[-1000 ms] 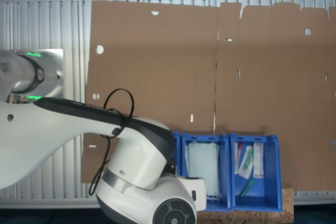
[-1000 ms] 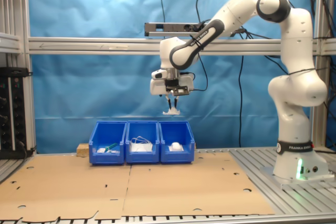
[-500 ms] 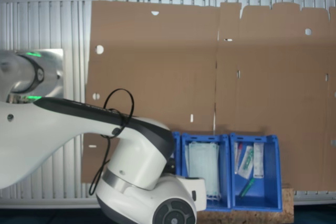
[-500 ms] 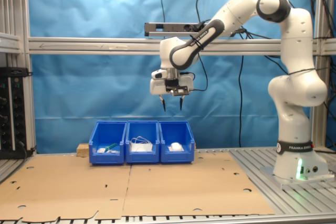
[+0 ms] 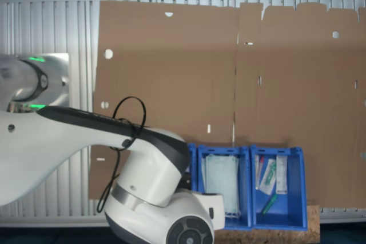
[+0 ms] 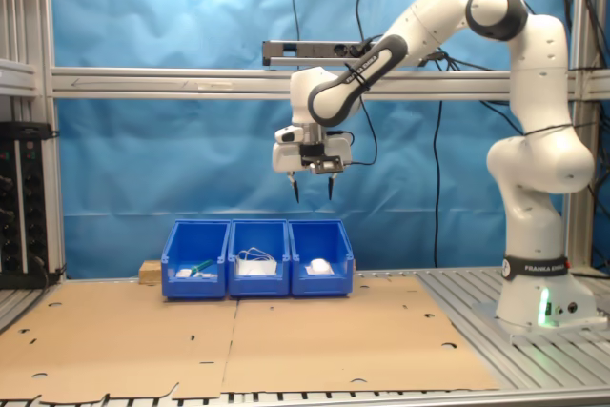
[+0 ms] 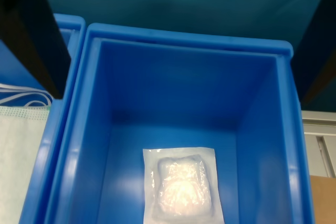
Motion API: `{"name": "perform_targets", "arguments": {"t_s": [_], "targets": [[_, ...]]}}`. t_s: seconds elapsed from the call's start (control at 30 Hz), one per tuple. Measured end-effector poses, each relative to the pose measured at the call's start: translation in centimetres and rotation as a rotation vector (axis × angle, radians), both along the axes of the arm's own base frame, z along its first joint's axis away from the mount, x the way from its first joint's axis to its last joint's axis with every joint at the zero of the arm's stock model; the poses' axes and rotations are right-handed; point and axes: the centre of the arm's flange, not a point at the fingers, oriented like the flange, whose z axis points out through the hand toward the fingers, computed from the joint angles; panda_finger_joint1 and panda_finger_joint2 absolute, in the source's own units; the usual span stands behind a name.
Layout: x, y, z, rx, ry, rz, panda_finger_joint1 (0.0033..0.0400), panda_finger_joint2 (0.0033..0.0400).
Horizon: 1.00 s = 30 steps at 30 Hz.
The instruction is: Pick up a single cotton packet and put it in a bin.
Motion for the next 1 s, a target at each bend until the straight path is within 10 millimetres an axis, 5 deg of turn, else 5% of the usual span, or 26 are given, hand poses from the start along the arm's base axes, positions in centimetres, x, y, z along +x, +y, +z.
{"name": "perform_targets", "arguments": {"t_s": [1.0], "targets": [[0.00,0.00,0.00,0.000,0.000,0.000,0.0400,0.0400]]}}
